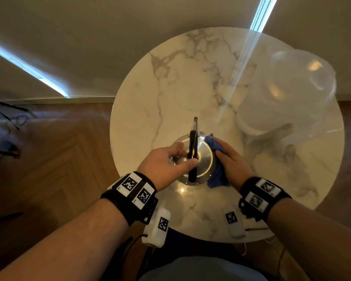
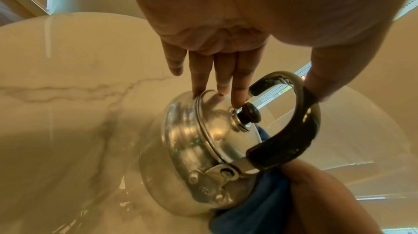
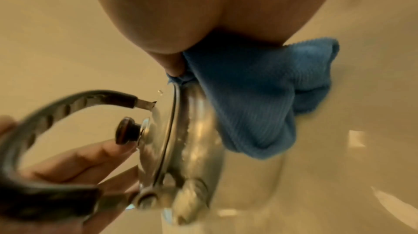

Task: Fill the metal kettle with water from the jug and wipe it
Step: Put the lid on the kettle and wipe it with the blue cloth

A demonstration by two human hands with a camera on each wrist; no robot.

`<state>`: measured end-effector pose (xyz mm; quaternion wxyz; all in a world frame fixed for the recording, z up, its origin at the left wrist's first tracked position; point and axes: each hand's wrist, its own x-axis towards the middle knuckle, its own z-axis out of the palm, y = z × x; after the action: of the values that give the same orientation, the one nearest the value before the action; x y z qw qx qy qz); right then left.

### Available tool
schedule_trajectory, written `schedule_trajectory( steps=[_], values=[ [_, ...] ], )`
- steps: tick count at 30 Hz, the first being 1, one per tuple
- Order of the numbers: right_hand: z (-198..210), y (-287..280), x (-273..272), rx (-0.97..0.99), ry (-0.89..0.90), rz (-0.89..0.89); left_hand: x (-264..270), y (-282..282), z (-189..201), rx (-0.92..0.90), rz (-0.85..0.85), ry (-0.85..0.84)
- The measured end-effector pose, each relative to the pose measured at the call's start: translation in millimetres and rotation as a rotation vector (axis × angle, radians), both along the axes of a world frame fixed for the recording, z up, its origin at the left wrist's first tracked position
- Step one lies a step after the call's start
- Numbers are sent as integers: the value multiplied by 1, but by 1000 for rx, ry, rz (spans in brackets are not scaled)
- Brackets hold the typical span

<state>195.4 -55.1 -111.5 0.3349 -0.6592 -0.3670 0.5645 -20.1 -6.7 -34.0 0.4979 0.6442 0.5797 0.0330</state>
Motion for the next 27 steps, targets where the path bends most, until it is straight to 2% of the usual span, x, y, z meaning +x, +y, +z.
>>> schedule_trajectory(
  steps=[2, 5, 7, 9, 13, 16, 20, 25, 27],
  values=[
    [-3, -8, 5, -26, 1, -21, 0, -1, 0, -12, 9, -33],
    [9, 26, -1, 19, -4, 57, 1, 0, 1, -23, 9, -45],
    [17, 50, -7, 15, 61, 86, 2, 0, 0, -7, 3, -20],
    [18, 49, -8, 21, 83, 93, 3, -1, -1, 19, -13, 10],
    [8, -7, 1, 122, -34, 80, 3, -2, -6, 51, -23, -4],
    [-3, -63, -7, 89, -138, 61, 1, -3, -8, 36, -10, -35],
    [-8, -102, -36, 137, -234, 184, -2, 1, -5, 15, -47, -54],
    [-12, -57, -26, 116, -223, -64, -7, 2, 4, -4, -69, -70],
    [-10, -58, -30, 118, -251, -112, -10, 3, 3, -8, -82, -87]
  ],
)
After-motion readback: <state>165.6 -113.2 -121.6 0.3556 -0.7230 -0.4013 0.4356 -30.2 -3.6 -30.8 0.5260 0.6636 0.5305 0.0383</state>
